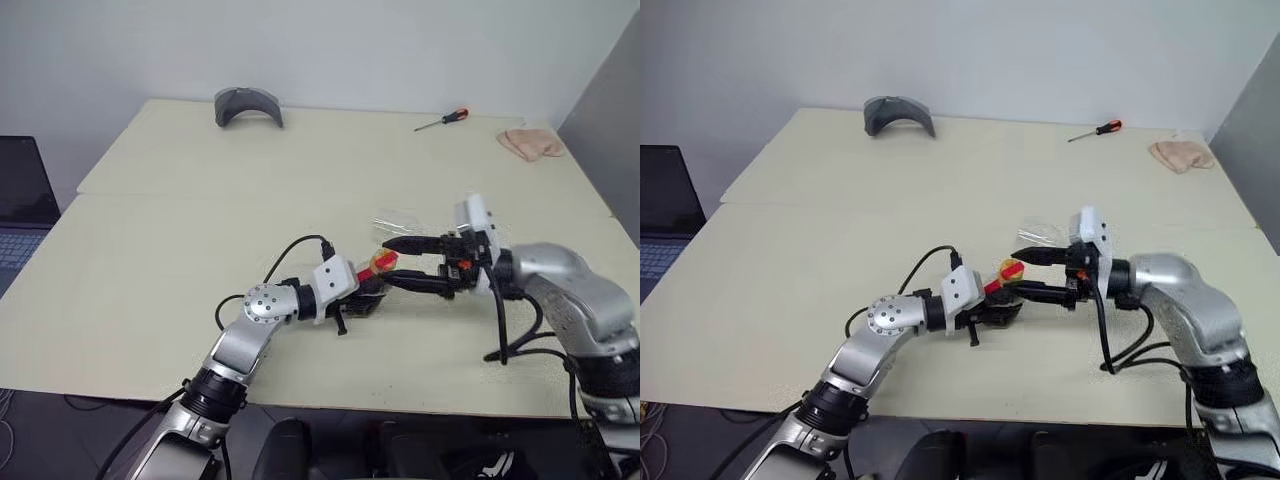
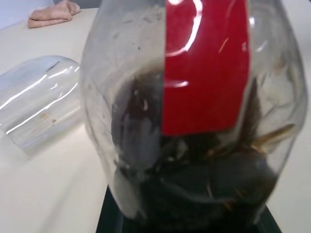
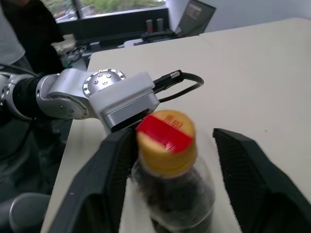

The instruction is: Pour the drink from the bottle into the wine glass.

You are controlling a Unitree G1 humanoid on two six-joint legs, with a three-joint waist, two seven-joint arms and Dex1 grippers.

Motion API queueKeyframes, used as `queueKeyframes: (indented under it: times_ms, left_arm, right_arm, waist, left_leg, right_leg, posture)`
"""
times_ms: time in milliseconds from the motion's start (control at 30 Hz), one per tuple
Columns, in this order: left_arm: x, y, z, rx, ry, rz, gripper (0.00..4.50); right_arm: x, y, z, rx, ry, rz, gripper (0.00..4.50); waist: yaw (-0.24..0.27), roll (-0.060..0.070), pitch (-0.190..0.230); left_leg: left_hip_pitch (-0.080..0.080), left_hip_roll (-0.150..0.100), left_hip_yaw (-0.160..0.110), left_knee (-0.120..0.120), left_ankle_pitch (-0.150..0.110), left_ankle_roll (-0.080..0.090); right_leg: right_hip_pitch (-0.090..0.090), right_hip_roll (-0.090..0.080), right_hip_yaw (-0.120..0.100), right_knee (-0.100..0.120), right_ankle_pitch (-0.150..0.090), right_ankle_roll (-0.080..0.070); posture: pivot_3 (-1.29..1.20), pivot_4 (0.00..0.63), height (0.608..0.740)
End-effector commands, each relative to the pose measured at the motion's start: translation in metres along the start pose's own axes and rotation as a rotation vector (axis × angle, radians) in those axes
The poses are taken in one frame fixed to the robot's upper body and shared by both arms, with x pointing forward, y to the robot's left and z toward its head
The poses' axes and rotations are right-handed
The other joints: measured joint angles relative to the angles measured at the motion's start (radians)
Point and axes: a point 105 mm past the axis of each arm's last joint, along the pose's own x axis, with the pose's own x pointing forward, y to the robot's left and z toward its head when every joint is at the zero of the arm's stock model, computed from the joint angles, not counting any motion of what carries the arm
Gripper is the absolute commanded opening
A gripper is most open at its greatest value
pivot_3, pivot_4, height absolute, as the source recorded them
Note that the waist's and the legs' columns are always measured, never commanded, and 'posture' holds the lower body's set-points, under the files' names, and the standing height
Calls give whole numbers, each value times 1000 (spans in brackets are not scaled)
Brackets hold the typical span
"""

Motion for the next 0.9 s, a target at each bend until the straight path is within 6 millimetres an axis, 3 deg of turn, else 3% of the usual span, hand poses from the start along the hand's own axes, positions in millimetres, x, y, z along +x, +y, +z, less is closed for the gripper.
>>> queueKeyframes:
  times_ms: [33,67,133,267,633,700,900]
  left_arm:
    - [5,10,18,41,-69,46,756]
    - [7,11,19,35,-73,51,756]
    - [8,12,19,30,-77,54,756]
    - [11,9,18,25,-80,31,756]
    - [16,9,20,34,-90,10,756]
    - [16,9,20,35,-90,10,756]
    - [16,9,19,32,-90,17,752]
  right_arm:
    - [-5,20,29,-3,-134,-132,4244]
    - [-4,26,27,17,-147,-181,4500]
    - [-3,33,23,32,-146,-245,4500]
    - [3,23,8,-15,-86,-464,4500]
    - [6,8,-6,23,-126,-596,4500]
    - [5,6,-11,34,-122,-599,4136]
    - [4,3,-11,58,-147,-614,2162]
  waist:
    - [-6,0,0]
    - [-6,0,0]
    - [-6,0,0]
    - [-14,1,0]
    - [-10,1,0]
    - [-10,1,0]
    - [-11,1,0]
  left_leg:
    - [0,0,0,0,0,0]
    - [1,0,-1,0,0,0]
    - [2,1,-1,-1,0,0]
    - [3,1,0,-1,0,0]
    - [2,0,0,-1,0,0]
    - [2,1,0,-1,0,0]
    - [2,1,0,-1,0,0]
  right_leg:
    - [0,0,0,0,0,0]
    - [0,1,0,1,-1,1]
    - [1,1,-1,1,-3,5]
    - [0,1,1,1,-3,5]
    - [0,2,1,0,-3,5]
    - [0,2,1,0,-3,5]
    - [0,3,1,0,-3,5]
  posture:
    - [0,150,740]
    - [0,150,740]
    - [0,150,740]
    - [0,150,740]
    - [0,150,740]
    - [0,150,740]
    - [0,150,740]
